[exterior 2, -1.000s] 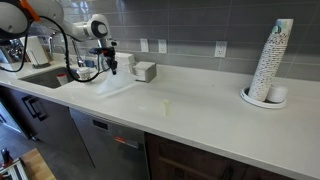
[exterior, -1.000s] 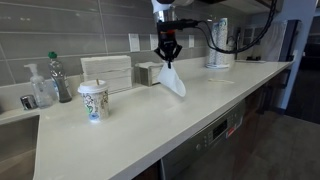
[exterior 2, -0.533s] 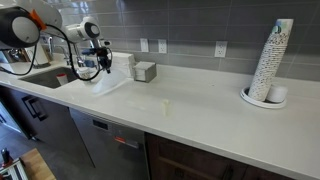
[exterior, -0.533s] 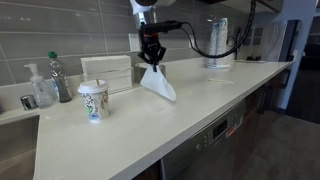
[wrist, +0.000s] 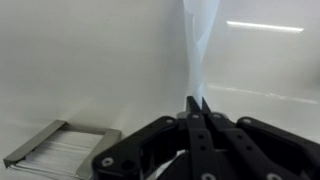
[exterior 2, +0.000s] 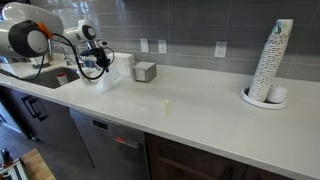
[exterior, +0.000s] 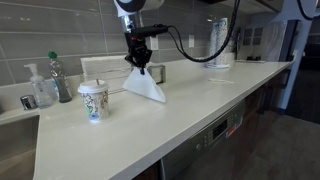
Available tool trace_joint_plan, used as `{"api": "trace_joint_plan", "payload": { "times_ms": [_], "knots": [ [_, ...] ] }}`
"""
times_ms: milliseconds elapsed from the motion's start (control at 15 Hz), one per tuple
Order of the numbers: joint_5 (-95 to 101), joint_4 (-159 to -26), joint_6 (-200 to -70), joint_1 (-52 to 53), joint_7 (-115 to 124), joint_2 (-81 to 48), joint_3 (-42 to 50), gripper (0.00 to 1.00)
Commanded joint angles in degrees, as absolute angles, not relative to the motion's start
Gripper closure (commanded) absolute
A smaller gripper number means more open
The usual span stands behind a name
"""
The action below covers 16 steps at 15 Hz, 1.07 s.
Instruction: Fold the paper towel on the counter top from left top paper towel corner onto the right bottom corner of the paper towel, pick up the folded paper towel and move it to the left
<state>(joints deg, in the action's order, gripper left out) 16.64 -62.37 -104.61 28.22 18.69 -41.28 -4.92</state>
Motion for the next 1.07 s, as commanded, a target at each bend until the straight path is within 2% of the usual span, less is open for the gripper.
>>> {"api": "trace_joint_plan", "payload": {
  "times_ms": [0,867,933,1000],
  "knots": [
    [18.4,-57.0,-105.6,29.2,11.4,-45.5,-5.6,1.00],
    [17.7,-58.0,-111.1,29.9,-6.1,-47.2,-7.2,1.00],
    [17.7,-58.1,-111.2,29.9,-6.3,-47.3,-7.1,0.84],
    [17.5,-58.2,-111.0,29.9,-6.4,-47.3,-7.1,0.74]
  ]
}}
